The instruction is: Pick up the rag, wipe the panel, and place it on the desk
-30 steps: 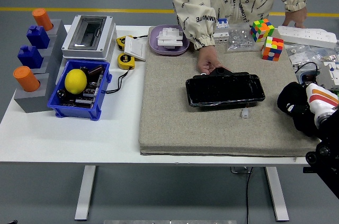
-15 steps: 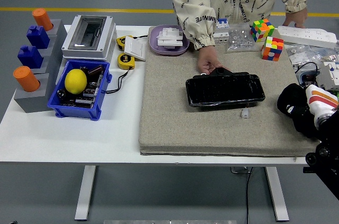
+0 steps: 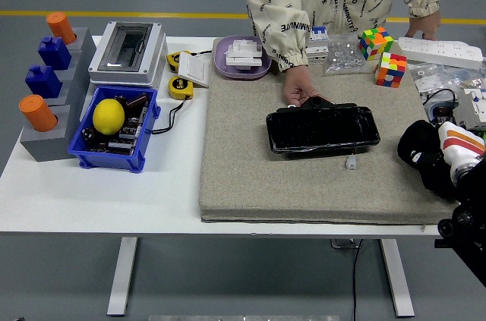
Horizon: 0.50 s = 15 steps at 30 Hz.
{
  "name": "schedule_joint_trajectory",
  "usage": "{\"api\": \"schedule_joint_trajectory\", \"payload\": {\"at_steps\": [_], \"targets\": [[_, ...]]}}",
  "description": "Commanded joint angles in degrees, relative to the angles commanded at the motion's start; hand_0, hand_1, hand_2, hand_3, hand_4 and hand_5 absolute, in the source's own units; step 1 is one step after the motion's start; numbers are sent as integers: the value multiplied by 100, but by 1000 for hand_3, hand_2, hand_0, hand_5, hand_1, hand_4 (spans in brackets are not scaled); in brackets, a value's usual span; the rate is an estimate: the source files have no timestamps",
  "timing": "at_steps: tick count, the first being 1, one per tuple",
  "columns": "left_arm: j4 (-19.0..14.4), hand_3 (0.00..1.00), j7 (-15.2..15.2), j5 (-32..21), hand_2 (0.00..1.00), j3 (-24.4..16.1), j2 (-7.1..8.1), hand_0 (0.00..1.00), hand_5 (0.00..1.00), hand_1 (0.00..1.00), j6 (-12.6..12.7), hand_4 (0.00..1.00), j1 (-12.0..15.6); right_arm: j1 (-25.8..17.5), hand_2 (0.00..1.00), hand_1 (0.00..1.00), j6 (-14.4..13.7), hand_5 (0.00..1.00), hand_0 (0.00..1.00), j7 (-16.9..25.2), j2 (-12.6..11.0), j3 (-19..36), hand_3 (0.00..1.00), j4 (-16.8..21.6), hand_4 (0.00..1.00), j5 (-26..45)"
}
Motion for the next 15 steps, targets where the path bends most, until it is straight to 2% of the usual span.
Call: {"api": "schedule_joint_trajectory", "payload": {"at_steps": [15], "targets": [[1,579,0,2,691,6,6,654,435,660,0,673,1,2,536,489,3,182,412,-5,3,6,515,1,699,0]]}}
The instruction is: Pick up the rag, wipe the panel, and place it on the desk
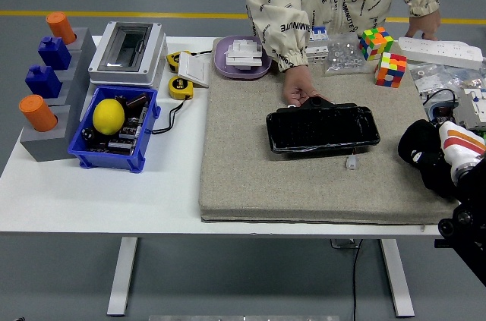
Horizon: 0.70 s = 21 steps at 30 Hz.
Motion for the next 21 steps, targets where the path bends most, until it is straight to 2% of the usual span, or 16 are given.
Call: {"api": "schedule_joint_trajectory", "payload": {"at_steps": [21], "targets": [[0,579,0,10,693,-22,-1,652,431,660,1,670,-17,8,536,489,13,182,412,-20,-3,24,515,-5,699,-9]]}}
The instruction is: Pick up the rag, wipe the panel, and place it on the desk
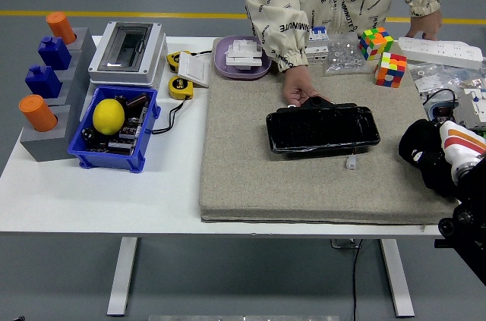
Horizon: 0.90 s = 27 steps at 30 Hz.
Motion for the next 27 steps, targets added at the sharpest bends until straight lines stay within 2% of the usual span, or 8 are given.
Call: {"api": "schedule_joint_trajectory", "payload": {"at_steps": [27], "targets": [[-5,580,0,3,695,19,16,652,433,660,-2,673,6,-18,536,489,15,182,412,-9,-1,-10,515,-1,699,7]]}}
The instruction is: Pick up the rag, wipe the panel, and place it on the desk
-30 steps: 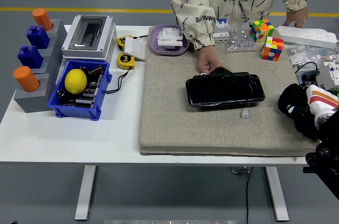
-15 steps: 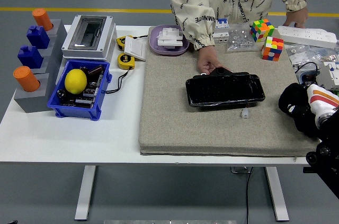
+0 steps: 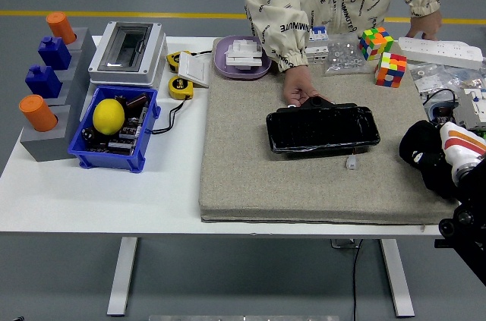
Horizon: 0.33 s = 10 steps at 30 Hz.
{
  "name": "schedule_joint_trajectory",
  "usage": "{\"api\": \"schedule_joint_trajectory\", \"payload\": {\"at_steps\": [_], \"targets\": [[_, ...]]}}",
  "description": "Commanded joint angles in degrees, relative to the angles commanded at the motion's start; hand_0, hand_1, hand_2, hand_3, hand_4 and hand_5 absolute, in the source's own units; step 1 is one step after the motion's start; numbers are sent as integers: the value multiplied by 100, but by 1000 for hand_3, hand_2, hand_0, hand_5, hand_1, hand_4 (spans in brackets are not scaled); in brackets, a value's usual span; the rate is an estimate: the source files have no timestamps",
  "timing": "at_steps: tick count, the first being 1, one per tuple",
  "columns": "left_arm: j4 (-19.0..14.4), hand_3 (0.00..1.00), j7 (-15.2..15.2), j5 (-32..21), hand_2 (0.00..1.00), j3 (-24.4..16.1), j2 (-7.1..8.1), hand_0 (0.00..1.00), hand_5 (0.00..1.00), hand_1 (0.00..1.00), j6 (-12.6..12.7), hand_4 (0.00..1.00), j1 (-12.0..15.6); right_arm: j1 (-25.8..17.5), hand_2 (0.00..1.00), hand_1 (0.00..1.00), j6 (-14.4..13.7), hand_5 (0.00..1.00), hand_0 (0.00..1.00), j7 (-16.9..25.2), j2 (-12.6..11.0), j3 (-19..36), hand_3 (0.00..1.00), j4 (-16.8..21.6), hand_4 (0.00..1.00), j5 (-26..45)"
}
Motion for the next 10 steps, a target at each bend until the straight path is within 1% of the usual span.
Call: {"api": "schedule_joint_trajectory", "payload": {"at_steps": [10], "targets": [[4,580,2,-5,695,16,11,650,435,660,1,675,23,-14,536,489,-1,182,412,-2,9,-20,515,-8,699,0]]}}
